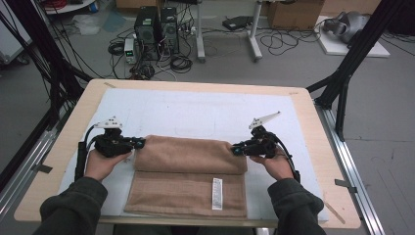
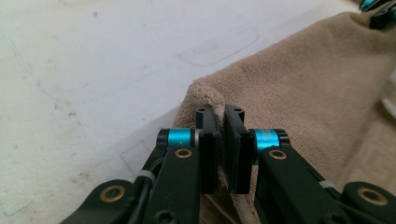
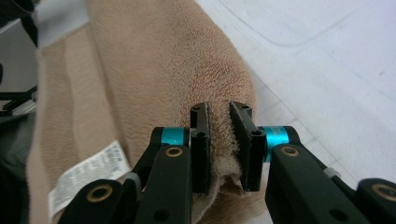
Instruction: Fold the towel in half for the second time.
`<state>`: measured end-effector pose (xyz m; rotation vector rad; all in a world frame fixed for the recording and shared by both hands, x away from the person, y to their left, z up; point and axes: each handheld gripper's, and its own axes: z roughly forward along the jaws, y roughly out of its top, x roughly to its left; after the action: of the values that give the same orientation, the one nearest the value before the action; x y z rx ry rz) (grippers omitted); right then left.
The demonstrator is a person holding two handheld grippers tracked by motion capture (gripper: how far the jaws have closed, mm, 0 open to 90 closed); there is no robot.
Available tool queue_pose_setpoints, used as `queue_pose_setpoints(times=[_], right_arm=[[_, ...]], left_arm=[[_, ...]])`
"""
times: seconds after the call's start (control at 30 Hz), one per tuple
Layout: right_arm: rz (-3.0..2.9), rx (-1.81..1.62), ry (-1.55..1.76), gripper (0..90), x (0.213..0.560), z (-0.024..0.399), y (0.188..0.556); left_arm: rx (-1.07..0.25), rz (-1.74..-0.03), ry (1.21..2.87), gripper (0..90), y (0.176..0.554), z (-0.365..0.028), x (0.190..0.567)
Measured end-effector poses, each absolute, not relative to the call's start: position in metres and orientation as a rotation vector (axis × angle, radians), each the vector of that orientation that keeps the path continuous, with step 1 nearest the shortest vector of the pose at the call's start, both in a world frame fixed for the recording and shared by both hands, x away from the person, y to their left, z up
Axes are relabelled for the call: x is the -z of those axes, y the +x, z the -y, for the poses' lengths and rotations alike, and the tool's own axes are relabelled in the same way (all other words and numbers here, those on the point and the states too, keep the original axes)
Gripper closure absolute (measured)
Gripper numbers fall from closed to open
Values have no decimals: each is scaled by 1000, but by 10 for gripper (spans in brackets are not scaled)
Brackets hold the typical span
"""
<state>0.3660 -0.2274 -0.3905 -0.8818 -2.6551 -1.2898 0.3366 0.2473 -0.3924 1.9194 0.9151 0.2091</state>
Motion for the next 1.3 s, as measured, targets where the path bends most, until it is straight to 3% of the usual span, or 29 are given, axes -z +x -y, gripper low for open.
queue_pose_setpoints(times=[0.33, 0.5, 0.67, 1.03, 1.3], right_arm=[[2725, 1399, -687, 761, 363, 234, 292], [2669, 1467, -573, 629, 362, 244, 254], [2716, 1452, -665, 600, 363, 248, 265], [2868, 1306, -859, 494, 400, 231, 320], [2839, 1170, -985, 328, 430, 229, 352]], left_arm=[[-241, -785, 1924, 844, 248, -264, 382], [-202, -783, 1913, 664, 215, -282, 385], [-227, -787, 1919, 600, 227, -277, 380], [-312, -868, 2026, 519, 292, -236, 411], [-333, -956, 2098, 416, 321, -232, 435]])
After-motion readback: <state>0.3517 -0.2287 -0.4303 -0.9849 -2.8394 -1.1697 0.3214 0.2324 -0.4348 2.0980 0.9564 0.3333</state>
